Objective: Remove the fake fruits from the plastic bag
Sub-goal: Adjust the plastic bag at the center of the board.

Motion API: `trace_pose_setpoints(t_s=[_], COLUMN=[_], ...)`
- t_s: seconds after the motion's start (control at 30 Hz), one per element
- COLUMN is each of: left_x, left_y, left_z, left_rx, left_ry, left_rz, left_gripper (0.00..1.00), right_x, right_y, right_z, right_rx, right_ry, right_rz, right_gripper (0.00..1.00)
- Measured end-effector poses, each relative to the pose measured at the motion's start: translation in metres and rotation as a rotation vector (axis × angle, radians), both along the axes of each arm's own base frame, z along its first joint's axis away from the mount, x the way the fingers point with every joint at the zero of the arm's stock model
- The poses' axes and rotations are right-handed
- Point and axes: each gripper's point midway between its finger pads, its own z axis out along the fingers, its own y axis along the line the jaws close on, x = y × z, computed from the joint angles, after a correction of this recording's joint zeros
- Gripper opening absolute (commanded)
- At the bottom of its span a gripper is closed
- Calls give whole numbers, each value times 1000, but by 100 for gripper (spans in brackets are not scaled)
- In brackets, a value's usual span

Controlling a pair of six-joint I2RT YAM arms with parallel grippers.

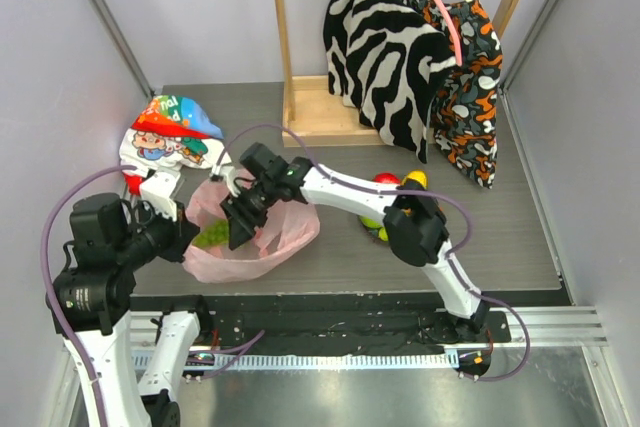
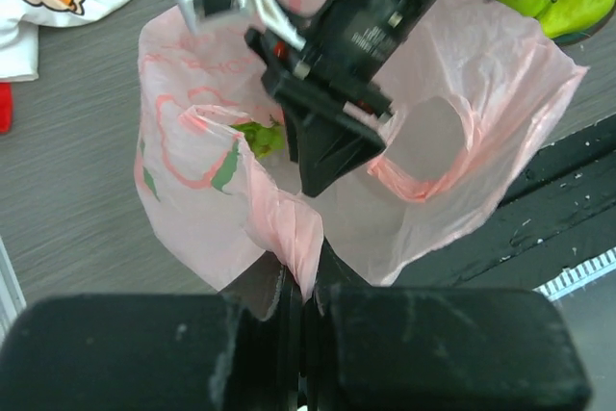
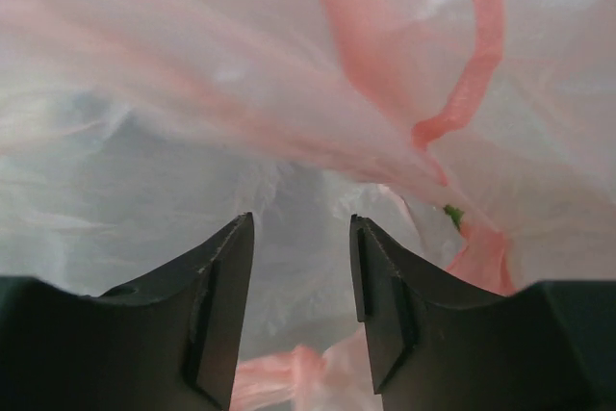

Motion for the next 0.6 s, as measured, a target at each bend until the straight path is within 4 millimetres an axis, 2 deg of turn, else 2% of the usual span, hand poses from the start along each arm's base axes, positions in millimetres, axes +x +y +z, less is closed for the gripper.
trace_pose_setpoints(t_s=[0.07, 0.13, 0.23, 0.27, 0.37, 0.43, 0.53, 0.6], left_x=[1, 1, 1, 1, 1, -2, -8, -14], left_y=[2, 4, 8, 10, 16, 20, 25, 27], left_z=[0, -1, 2, 4, 7, 9, 12, 12], left_rx=[8, 14, 33, 45, 84, 113, 156, 185], left_ry=[0, 0, -11, -18, -45, -66, -112, -147], left_rz=[9, 17, 33, 39, 52, 60, 66, 61], left_gripper=[0, 0, 0, 0, 0, 0, 0, 0], right_x=[-5, -1, 16, 29, 78, 115, 158, 186], right_y=[6, 12, 25, 31, 41, 42, 20, -10], right_z=[-24, -50, -73, -76, -59, -32, -1, 16], right_rx=[-35, -80, -130, -141, -140, -105, -102, -135], right_ry=[46, 71, 44, 6, -148, -261, -396, -497], right_rz=[4, -31, -119, -170, -341, -458, -600, -694], right_gripper=[61, 63, 68, 71, 77, 80, 86, 86])
